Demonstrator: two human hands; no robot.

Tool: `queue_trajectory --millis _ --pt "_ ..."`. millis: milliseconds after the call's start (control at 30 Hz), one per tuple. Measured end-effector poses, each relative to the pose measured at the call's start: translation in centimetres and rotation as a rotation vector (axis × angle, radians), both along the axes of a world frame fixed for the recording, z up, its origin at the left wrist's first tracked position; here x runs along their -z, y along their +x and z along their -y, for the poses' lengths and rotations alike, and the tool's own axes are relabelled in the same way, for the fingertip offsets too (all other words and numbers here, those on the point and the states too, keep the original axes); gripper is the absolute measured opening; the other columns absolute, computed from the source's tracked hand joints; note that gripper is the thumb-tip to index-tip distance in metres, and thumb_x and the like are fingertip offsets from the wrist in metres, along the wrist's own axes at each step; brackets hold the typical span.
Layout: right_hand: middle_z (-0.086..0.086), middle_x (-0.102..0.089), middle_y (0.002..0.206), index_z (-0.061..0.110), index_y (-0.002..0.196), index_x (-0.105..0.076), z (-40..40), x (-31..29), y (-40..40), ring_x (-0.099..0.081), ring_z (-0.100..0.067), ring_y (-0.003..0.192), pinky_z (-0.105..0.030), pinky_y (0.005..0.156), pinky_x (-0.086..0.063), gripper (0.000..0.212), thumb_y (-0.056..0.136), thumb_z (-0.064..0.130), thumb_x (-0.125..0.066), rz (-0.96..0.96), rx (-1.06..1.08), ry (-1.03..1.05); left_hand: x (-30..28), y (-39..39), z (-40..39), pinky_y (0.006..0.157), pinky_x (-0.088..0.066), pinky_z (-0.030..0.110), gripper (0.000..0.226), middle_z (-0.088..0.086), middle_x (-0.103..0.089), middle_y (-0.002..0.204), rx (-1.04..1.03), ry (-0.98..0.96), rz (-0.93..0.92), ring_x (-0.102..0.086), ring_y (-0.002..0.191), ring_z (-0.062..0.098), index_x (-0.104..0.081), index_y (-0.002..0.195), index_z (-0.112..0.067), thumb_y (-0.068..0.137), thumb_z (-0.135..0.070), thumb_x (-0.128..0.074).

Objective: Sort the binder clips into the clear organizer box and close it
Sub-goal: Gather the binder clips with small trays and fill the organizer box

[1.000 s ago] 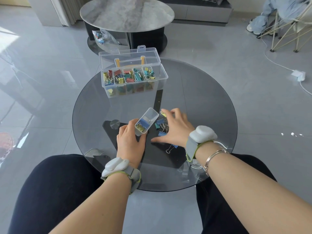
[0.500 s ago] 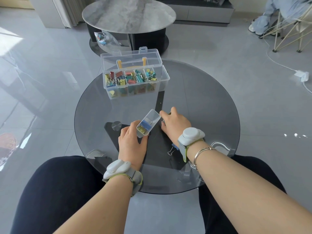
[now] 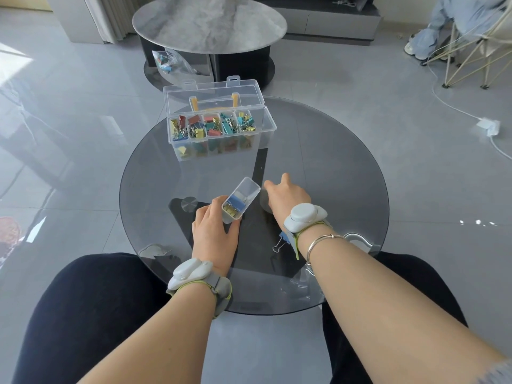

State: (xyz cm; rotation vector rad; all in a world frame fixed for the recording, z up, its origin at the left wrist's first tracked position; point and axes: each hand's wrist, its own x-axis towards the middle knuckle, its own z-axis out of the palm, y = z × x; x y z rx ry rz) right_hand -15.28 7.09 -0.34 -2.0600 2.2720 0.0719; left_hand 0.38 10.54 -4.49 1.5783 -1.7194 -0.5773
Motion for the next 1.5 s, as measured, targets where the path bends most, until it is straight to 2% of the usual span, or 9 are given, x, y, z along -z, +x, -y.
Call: queue_trajectory --millis 133,300,433,533,667,867,1100,1333,1500 --pt "-0.013 -0.033 0.098 0.012 0.112 -0.048 0.0 0.1 0.6 -0.041 -0.022 0.052 -0.025 0.041 -0.021 0.033 0.084 -0.004 -0.047 -0.041 0.047 0.020 0.1 0.0 0.0 0.089 -0.048 0.049 0.040 -0.004 -0.060 0.110 -0.006 -0.006 -0.001 -0.040 0.106 0.013 -0.041 0.116 -0.035 0.086 -0.023 -0.066" --pt "-0.017 -0.039 0.119 0.015 0.116 -0.046 -0.5 0.4 0.9 -0.028 -0.014 0.044 -0.025 0.041 -0.021 0.041 0.081 -0.006 -0.049 -0.113 0.006 0.061 0.2 -0.1 0.1 0.091 -0.047 0.049 0.039 -0.002 -0.060 0.112 -0.012 0.001 0.006 -0.044 0.108 0.019 -0.046 0.119 -0.028 0.086 -0.024 -0.067" --pt "-0.014 -0.033 0.098 0.015 0.092 -0.036 -0.7 0.3 -0.2 -0.028 -0.016 0.044 -0.025 0.040 -0.019 0.028 0.081 -0.007 -0.050 -0.121 -0.095 0.049 0.1 -0.1 0.0 0.091 -0.046 0.048 0.037 -0.002 -0.061 0.112 0.000 0.000 0.005 -0.042 0.108 0.017 -0.048 0.119 -0.025 0.087 -0.022 -0.066" --pt "-0.009 -0.028 0.089 0.014 0.088 -0.038 -0.8 0.2 -1.3 -0.027 -0.020 0.044 -0.028 0.041 -0.019 0.011 0.098 0.016 -0.041 -0.058 -0.120 -0.050 0.0 0.0 0.0 0.091 -0.045 0.047 0.036 -0.002 -0.061 0.112 -0.002 0.001 -0.003 -0.041 0.108 0.016 -0.050 0.119 -0.024 0.087 -0.022 -0.065" --pt "-0.006 -0.036 0.072 0.012 0.071 -0.038 -0.1 -0.8 -1.2 -0.041 -0.032 0.057 -0.034 0.053 -0.027 0.036 0.103 0.029 -0.034 0.407 0.119 -0.336 -0.1 0.0 0.0 0.091 -0.044 0.045 0.034 -0.002 -0.060 0.110 0.001 0.004 -0.015 -0.041 0.107 0.017 -0.051 0.119 -0.023 0.088 -0.023 -0.064" --pt "0.000 -0.026 0.052 0.018 0.057 -0.022 0.8 -4.1 3.5 -0.027 -0.021 0.054 -0.030 0.056 -0.020 0.048 0.101 0.024 -0.040 1.073 0.341 -0.548 -0.3 0.1 0.1 0.090 -0.041 0.042 0.033 0.000 -0.062 0.105 0.009 0.002 -0.022 -0.042 0.105 0.018 -0.052 0.118 -0.021 0.087 -0.021 -0.064" --pt "-0.013 -0.051 0.076 0.016 0.068 -0.036 -1.0 -3.6 5.8 -0.062 -0.036 0.075 -0.044 0.069 -0.050 0.040 0.101 0.036 -0.029 0.908 0.202 -0.241 -0.4 0.2 0.1 0.089 -0.041 0.043 0.033 0.003 -0.064 0.105 0.011 0.003 -0.025 -0.045 0.105 0.023 -0.054 0.116 -0.017 0.086 -0.023 -0.064" --pt "-0.021 -0.063 0.077 0.000 0.085 -0.050 -1.4 -4.2 4.5 -0.063 -0.029 0.046 -0.021 0.034 -0.037 0.031 0.094 0.022 -0.032 1.130 0.304 -0.285 -0.5 0.1 0.1 0.086 -0.044 0.045 0.033 0.004 -0.065 0.104 -0.004 -0.014 -0.018 -0.048 0.104 0.026 -0.055 0.116 -0.014 0.087 -0.026 -0.066" --pt "-0.001 -0.057 0.074 0.013 0.079 -0.046 -1.3 -3.6 2.6 -0.053 -0.023 0.059 -0.031 0.056 -0.039 0.014 0.089 0.020 -0.040 0.921 0.355 -0.409 -0.5 0.2 0.0 0.088 -0.043 0.044 0.032 0.002 -0.064 0.106 0.005 -0.011 -0.026 -0.046 0.105 0.024 -0.055 0.115 -0.015 0.086 -0.022 -0.065"
